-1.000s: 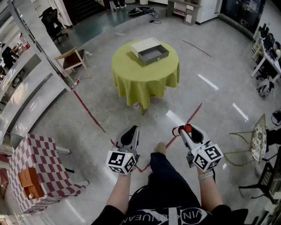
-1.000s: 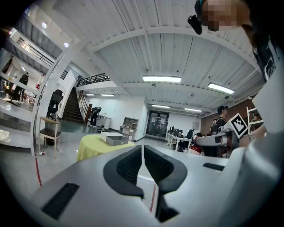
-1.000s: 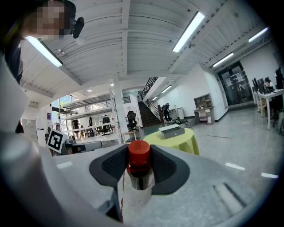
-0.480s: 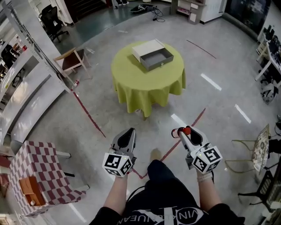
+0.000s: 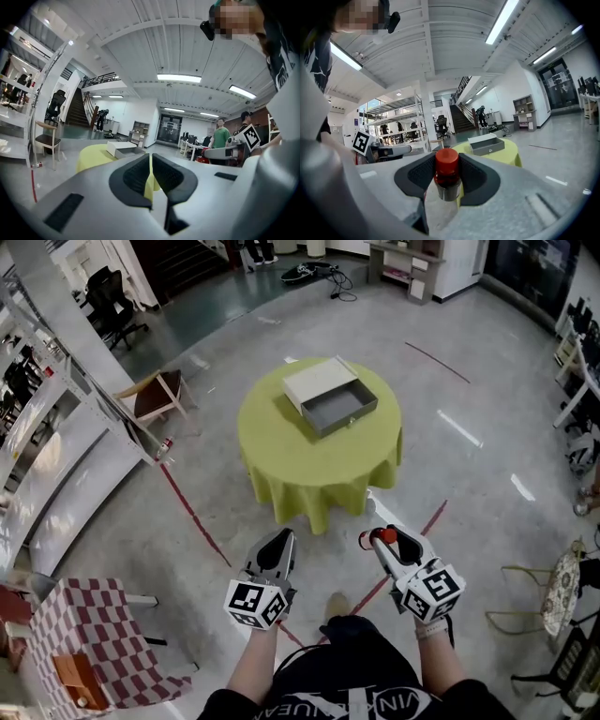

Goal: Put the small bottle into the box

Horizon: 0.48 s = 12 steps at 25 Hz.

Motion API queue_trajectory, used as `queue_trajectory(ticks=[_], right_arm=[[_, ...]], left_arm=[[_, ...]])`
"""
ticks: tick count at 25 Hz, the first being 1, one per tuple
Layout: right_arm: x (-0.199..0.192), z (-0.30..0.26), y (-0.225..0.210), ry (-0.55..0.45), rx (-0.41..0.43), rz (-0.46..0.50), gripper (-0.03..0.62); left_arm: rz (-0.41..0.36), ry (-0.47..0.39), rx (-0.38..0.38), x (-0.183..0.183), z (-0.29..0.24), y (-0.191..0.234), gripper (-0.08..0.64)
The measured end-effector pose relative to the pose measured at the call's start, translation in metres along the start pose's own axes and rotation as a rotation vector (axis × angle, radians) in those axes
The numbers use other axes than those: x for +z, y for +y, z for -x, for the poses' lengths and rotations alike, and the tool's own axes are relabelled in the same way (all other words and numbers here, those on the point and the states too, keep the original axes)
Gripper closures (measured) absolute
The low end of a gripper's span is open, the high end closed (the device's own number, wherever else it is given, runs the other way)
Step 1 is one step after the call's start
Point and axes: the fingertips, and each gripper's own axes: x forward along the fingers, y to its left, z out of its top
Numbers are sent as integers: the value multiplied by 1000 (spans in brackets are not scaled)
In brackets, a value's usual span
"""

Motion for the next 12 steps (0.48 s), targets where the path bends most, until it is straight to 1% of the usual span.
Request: queue_trajectory(ticks=[6, 12], right_arm=[[11, -42, -28, 4, 25, 8, 443], [21, -68, -45, 11, 38, -3, 443]], left_arm=[[-8, -12, -6, 13, -43, 23, 535], [16, -23, 25, 18, -60, 45, 535]])
